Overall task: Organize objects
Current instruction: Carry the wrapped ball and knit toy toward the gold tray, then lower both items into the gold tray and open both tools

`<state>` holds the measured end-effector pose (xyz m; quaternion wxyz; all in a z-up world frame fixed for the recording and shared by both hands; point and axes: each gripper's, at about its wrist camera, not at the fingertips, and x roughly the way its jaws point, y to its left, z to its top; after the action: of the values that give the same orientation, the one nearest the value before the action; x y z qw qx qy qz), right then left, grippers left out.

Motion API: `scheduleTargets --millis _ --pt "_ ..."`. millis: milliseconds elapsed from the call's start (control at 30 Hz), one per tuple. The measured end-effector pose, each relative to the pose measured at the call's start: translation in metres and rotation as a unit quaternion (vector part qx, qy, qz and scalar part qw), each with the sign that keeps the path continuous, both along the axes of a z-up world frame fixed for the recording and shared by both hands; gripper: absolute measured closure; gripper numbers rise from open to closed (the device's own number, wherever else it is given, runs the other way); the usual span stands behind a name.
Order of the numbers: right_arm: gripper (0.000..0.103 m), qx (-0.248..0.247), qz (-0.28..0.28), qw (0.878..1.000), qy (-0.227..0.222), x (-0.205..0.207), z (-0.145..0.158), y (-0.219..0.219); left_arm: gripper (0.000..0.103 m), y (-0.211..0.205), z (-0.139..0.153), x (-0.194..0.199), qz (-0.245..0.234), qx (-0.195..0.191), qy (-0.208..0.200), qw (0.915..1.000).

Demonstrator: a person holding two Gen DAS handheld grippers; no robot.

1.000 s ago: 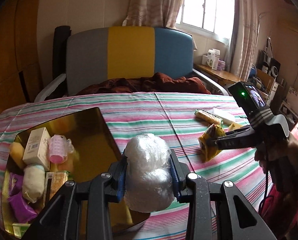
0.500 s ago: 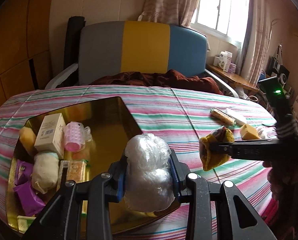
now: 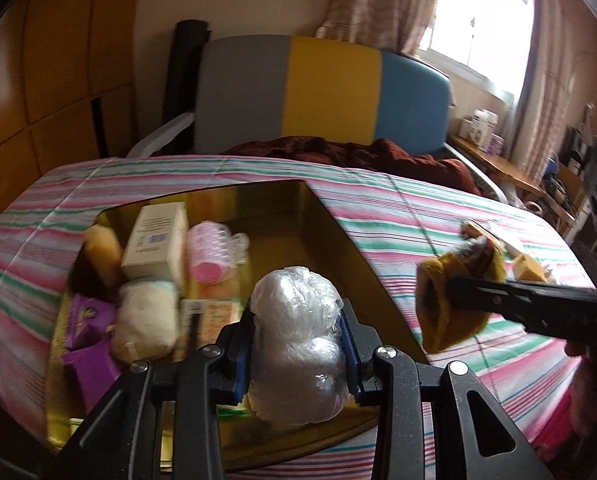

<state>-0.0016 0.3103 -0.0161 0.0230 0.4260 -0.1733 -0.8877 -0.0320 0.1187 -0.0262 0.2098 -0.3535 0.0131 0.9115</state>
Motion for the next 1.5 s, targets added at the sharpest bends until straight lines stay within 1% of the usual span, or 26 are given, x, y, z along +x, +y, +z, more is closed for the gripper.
scheduleTargets --millis 167,300,367,467,667,800,1033,1133,1200,1233,1267,1333,1500 --pt "0.068 0.007 0.032 0.999 0.003 -0.004 -0.001 -0.026 0.066 -0.040 -0.002 -0.011 0.041 0.018 -0.015 0.9989" --pt "0.067 0.021 0.058 0.998 0.002 -0.007 -0.003 -0.043 0.066 -0.075 -0.004 -0.016 0.069 0.037 -0.025 0.9966" --pt "0.067 0.022 0.064 0.998 0.001 -0.009 -0.005 -0.048 0.066 -0.086 -0.004 -0.016 0.074 0.046 -0.029 0.9958" --pt "0.067 0.020 0.072 0.997 -0.001 -0.014 -0.008 -0.053 0.066 -0.096 -0.007 -0.017 0.070 0.059 -0.040 0.9950" --pt "0.067 0.033 0.086 0.996 -0.006 -0.014 -0.015 -0.065 0.066 -0.081 -0.008 -0.020 0.038 0.090 -0.068 0.9929" --pt "0.065 0.035 0.085 0.996 -0.012 -0.015 -0.021 -0.067 0.066 -0.066 -0.002 -0.027 0.031 0.084 -0.063 0.9940" --pt "0.064 0.040 0.087 0.995 -0.014 -0.020 -0.026 -0.076 0.065 -0.044 -0.004 -0.048 0.031 0.080 -0.075 0.9935" --pt "0.059 0.046 0.087 0.995 -0.014 -0.022 -0.028 -0.080 0.065 -0.037 -0.006 -0.056 0.030 0.075 -0.076 0.9938" --pt "0.055 0.047 0.088 0.995 -0.018 -0.024 -0.032 -0.083 0.062 -0.033 -0.009 -0.060 0.035 0.066 -0.076 0.9943" --pt "0.051 0.049 0.090 0.995 -0.020 -0.024 -0.034 -0.085 0.057 -0.032 -0.010 -0.061 0.037 0.064 -0.076 0.9943" --pt "0.050 0.052 0.092 0.994 -0.024 -0.024 -0.036 -0.087 0.050 -0.032 -0.012 -0.063 0.037 0.062 -0.078 0.9943" --pt "0.050 0.053 0.093 0.994 -0.029 -0.023 -0.041 -0.090 0.043 -0.032 -0.016 -0.062 0.040 0.059 -0.081 0.9942" --pt "0.050 0.051 0.089 0.994 -0.032 -0.022 -0.044 -0.089 0.043 -0.036 -0.025 -0.054 0.047 0.048 -0.082 0.9944"
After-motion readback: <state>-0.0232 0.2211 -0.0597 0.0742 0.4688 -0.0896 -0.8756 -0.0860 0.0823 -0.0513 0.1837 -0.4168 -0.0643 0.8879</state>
